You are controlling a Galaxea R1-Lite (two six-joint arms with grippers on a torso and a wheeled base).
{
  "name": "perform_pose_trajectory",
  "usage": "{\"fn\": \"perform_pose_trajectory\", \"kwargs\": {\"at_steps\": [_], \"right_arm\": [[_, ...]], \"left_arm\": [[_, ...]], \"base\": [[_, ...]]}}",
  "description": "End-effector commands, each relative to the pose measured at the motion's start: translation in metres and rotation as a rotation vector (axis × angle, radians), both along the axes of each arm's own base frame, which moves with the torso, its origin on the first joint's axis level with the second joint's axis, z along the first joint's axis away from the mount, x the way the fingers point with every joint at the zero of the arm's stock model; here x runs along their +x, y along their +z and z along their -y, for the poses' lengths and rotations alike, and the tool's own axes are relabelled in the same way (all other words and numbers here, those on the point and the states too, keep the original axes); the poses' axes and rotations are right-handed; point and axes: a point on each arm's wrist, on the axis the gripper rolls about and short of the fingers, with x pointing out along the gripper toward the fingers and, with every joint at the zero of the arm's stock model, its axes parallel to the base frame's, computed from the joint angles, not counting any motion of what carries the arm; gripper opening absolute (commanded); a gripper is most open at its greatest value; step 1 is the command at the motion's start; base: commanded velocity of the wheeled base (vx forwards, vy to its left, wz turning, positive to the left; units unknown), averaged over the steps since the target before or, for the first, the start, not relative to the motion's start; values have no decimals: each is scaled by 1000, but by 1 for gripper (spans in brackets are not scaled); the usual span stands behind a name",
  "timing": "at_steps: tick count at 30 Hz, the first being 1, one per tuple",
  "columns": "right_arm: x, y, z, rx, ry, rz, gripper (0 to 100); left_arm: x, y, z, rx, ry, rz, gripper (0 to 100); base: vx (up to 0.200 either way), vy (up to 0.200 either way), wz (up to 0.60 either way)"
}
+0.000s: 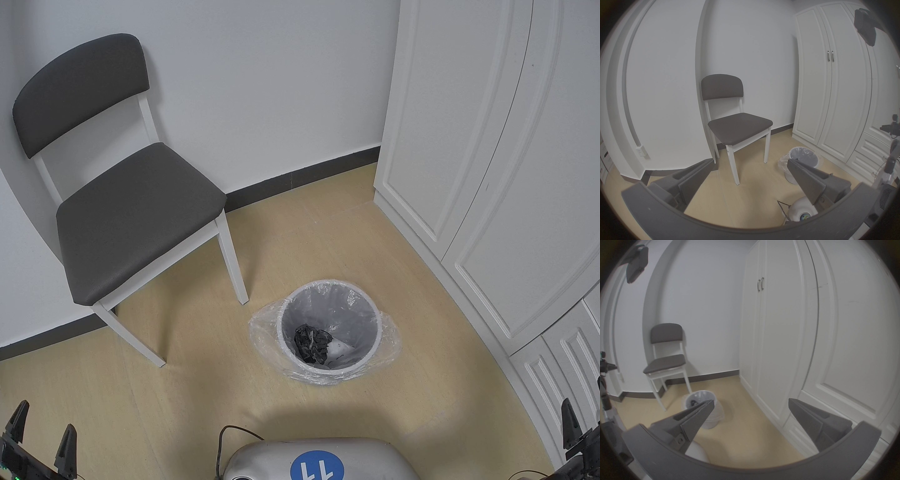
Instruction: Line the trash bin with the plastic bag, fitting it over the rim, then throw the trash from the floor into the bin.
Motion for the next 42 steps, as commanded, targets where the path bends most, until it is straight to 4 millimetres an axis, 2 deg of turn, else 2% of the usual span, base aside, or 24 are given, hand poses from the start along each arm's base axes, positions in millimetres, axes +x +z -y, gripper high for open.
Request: {"fn": "perform_pose_trajectory", "kwargs": {"at_steps": [1,5,8,9,15,21,28,42], "right_arm": [[0,-5,-4,65,189,-15,100],[0,-5,-3,61,156,-19,100],[0,-5,0,70,26,-15,100],[0,-6,2,85,-68,-12,100],[0,-6,1,122,-52,-15,100],[1,-11,-1,31,59,-93,100],[0,-11,-1,83,44,-74,100],[0,-11,-1,77,38,-66,100]], "left_arm": [[0,-5,0,0,2,-1,100],[0,-5,0,0,0,1,100],[0,-5,0,0,0,1,100],[0,-5,0,0,0,1,100],[0,-5,0,0,2,1,100],[0,-5,0,0,5,1,100],[0,-5,0,0,2,1,100],[0,-5,0,0,2,1,100]], "base": [[0,0,0],[0,0,0],[0,0,0],[0,0,0],[0,0,0],[0,0,0],[0,0,0],[0,0,0]]}}
